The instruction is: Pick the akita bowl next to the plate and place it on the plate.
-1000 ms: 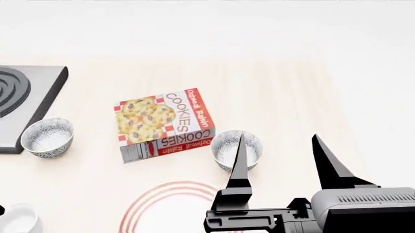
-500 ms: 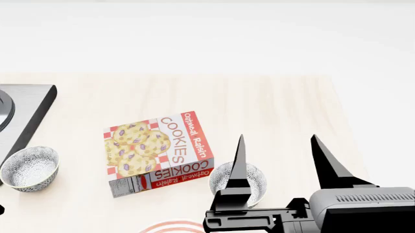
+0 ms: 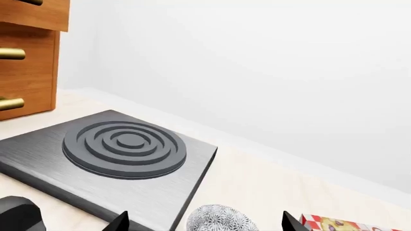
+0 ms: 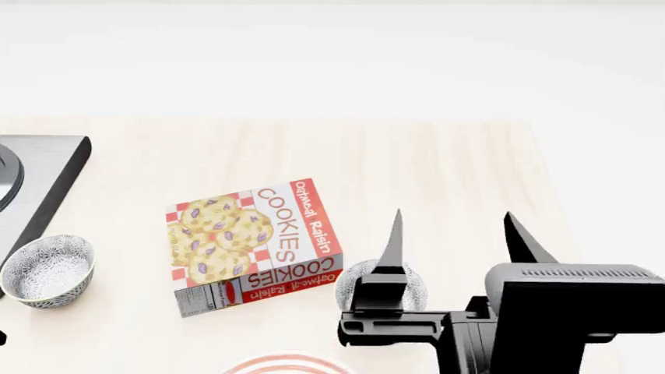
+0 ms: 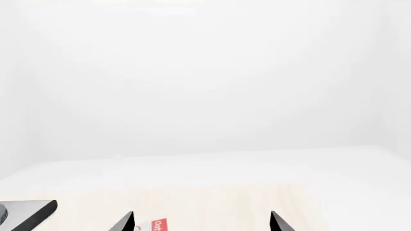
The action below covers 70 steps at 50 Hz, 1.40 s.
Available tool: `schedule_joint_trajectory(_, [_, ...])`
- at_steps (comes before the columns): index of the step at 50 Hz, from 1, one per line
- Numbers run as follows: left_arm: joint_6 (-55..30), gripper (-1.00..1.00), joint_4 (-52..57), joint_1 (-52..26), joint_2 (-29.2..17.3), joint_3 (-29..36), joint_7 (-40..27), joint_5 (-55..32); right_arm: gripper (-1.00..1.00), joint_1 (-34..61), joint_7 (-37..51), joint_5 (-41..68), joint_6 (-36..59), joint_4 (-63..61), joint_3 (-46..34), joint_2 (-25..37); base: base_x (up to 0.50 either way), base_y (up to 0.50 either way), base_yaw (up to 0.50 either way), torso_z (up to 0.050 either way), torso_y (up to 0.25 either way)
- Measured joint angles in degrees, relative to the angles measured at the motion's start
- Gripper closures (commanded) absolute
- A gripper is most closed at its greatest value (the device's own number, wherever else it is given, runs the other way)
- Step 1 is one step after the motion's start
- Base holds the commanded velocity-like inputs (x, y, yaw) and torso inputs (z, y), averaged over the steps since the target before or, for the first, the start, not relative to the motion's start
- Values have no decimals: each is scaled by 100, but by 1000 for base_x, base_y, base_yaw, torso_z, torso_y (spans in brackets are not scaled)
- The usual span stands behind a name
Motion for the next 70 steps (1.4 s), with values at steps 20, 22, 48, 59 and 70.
schedule_joint_trajectory(20, [24, -100, -38, -17, -19, 28, -38, -23, -100, 1303, 154, 22, 1133, 1290, -420, 109, 0, 0, 0, 0, 0])
schedule_joint_trajectory(22, [26, -100, -46, -21, -20, 29, -43, -25, -100, 1441, 169, 30, 1237, 1431, -434, 100, 0, 0, 0, 0, 0])
schedule_joint_trajectory(48, [16, -100, -43, -21, -50, 25, -129, -85, -100, 2891, 319, 427, 2773, 3431, -224, -244, 0, 0, 0, 0, 0])
schedule_joint_trajectory(59, [18, -100, -53, -23, -65, 36, -142, -107, -100, 3319, 160, 434, 2875, 4537, -242, -343, 0, 0, 0, 0, 0])
schedule_joint_trajectory(70, [26, -100, -54, -17, -77, 47, -157, -126, -100, 3714, -56, 343, 2807, 5441, -484, -387, 0, 0, 0, 0, 0])
